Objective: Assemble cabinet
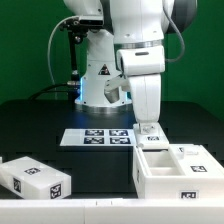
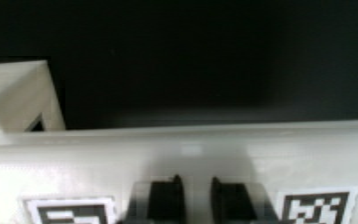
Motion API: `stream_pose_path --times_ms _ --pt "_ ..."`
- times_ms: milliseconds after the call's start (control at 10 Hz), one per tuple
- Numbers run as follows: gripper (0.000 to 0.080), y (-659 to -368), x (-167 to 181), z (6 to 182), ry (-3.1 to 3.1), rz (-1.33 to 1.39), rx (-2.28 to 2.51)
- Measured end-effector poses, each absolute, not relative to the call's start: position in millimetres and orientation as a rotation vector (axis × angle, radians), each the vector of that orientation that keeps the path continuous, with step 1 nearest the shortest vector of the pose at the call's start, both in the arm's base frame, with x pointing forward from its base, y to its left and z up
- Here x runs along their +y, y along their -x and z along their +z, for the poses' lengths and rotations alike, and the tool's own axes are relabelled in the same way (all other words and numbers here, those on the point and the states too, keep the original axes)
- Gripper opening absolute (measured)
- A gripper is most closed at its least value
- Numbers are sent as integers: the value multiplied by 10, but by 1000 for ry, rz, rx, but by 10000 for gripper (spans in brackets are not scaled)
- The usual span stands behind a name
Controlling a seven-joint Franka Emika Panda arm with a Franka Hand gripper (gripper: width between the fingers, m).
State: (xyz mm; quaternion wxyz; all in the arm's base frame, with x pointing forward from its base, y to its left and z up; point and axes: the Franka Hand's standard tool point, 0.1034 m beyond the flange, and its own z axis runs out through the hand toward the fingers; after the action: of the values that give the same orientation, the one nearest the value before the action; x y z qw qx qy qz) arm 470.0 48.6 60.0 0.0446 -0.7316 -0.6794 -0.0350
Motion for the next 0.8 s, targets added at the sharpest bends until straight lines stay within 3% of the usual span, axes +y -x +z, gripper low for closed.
stream_pose_path --times_ms 800 --pt "64 -4922 386 550 2204 -126 -2097"
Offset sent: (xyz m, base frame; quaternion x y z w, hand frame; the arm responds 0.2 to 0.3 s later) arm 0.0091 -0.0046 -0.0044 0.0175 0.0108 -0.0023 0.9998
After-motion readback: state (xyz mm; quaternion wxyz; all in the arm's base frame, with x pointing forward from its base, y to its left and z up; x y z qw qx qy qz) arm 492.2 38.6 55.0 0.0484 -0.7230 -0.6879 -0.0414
